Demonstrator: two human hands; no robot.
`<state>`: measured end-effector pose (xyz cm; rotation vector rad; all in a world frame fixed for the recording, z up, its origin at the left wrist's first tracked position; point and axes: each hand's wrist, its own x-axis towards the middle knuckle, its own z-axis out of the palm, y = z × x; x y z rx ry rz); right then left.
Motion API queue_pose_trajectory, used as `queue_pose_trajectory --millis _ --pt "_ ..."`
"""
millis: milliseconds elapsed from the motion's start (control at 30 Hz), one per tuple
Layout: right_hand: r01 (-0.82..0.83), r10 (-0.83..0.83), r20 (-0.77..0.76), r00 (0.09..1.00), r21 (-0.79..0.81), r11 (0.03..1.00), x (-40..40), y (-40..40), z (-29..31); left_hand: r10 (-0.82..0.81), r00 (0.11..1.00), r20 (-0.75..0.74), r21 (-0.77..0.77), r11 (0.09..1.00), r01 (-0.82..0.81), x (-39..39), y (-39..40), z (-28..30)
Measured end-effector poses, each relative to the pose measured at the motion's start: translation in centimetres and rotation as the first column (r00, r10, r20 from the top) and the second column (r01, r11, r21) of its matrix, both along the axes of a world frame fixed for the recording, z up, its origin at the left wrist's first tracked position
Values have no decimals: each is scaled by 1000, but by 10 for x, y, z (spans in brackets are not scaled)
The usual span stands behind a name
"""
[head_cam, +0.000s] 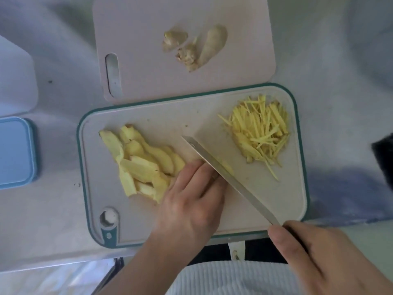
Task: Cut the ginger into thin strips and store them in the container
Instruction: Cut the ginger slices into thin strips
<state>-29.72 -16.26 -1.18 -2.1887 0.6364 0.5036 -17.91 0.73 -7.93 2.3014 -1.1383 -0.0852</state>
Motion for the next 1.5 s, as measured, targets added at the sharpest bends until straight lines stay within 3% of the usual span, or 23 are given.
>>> queue_pose_trajectory --millis 133,333,500,733,933,1100,1267,1500 --pt "-11 17 73 997 -69 998 -2 1 -6 3 1000 -16 3 1000 -3 1 -1 0" --pt "40 -35 -84 996 53 998 7 -1 -4 3 1000 -31 1 1000 -3 1 -2 -1" --pt "-19 21 -52 998 42 999 27 4 -6 8 1000 4 -12 1000 -8 4 -3 0" --pt "22 -18 -69 997 52 998 19 3 6 35 999 14 -50 998 -34 4 -3 -2" --pt "-61 69 -115 991 66 996 36 8 -1 42 999 24 -52 998 -41 6 -3 -3" --pt "-1 7 -129 992 45 999 22 11 14 52 999 17 -70 996 -50 5 -3 -2" --pt "-91 100 -151 983 67 994 39 14 1 72 997 26 -82 994 -70 6 -3 -2" --pt "-43 48 -150 988 37 998 25 15 9 88 996 9 -103 991 -87 6 -3 -1"
